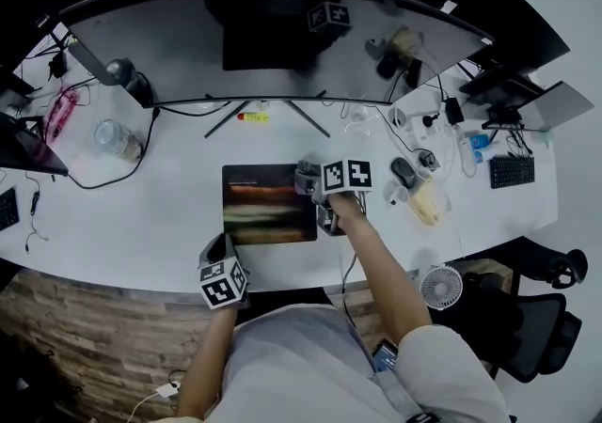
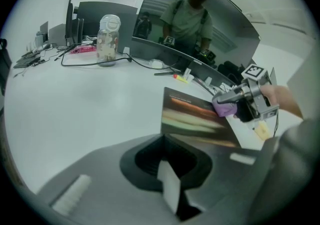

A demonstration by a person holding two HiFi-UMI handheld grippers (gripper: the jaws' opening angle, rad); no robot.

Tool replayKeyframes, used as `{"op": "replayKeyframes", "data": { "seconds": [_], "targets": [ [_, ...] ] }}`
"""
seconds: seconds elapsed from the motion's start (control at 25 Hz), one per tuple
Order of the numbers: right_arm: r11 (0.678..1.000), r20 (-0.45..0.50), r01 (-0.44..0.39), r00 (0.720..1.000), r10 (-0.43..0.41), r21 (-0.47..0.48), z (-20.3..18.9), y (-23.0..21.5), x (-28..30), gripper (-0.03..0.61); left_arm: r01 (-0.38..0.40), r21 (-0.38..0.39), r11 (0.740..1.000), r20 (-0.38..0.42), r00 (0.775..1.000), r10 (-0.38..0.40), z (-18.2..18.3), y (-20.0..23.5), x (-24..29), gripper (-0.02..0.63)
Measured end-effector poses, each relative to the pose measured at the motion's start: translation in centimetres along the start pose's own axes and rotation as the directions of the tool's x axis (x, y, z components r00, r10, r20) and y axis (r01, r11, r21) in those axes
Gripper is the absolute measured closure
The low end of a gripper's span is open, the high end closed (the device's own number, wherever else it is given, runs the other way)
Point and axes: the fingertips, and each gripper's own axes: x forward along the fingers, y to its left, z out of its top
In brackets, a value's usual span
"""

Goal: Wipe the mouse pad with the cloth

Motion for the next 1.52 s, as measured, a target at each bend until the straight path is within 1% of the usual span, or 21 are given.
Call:
{"op": "replayKeyframes", "data": {
  "seconds": [0.28, 0.68, 0.84, 0.96, 1.04, 1.16, 1.32, 1.52],
  "targets": [
    [1.0, 0.004, 0.022, 1.0, -0.023, 0.012, 0.0, -1.2, -0.7, 0.383, 0.008, -0.006, 1.0, -0.005, 1.0, -0.008, 0.0, 0.3, 0.0, 0.614],
    [0.999, 0.003, 0.041, 0.999, -0.041, 0.003, 0.0, -2.6, -1.6, 0.383, 0.004, 0.0, 1.0, -0.003, 1.0, -0.004, -0.2, 0.0, 0.1, 0.614],
    [0.998, 0.008, 0.066, 0.998, -0.066, 0.017, 0.0, -3.2, -2.0, 0.383, 0.001, 0.005, 1.0, -0.002, 1.0, -0.001, -0.1, 0.2, 0.0, 0.614],
    [0.994, 0.019, 0.103, 0.994, -0.103, 0.024, -0.2, -3.9, -2.4, 0.385, -0.005, 0.01, 1.0, 0.0, 1.0, 0.005, -0.2, 0.3, -0.1, 0.614],
    [0.994, 0.034, 0.106, 0.994, -0.107, 0.034, -0.4, -3.9, -2.8, 0.385, -0.009, 0.012, 1.0, 0.001, 1.0, 0.009, -0.1, 0.3, -0.1, 0.614],
    [0.997, 0.056, 0.068, 0.996, -0.07, 0.047, -0.9, -2.7, -3.0, 0.385, -0.009, 0.013, 1.0, 0.003, 1.0, 0.008, -0.2, 0.4, -0.1, 0.614],
    [0.999, 0.054, 0.013, 0.998, -0.015, 0.031, -2.4, 0.2, -2.2, 0.385, -0.001, 0.007, 1.0, 0.001, 1.0, 0.001, -0.3, 0.3, -0.1, 0.614],
    [0.998, 0.018, -0.033, 0.999, 0.034, -0.051, -4.5, 5.1, 0.2, 0.385, 0.0, 0.006, 1.0, 0.002, 1.0, 0.0, -0.2, 0.4, -0.2, 0.614]
  ]
}}
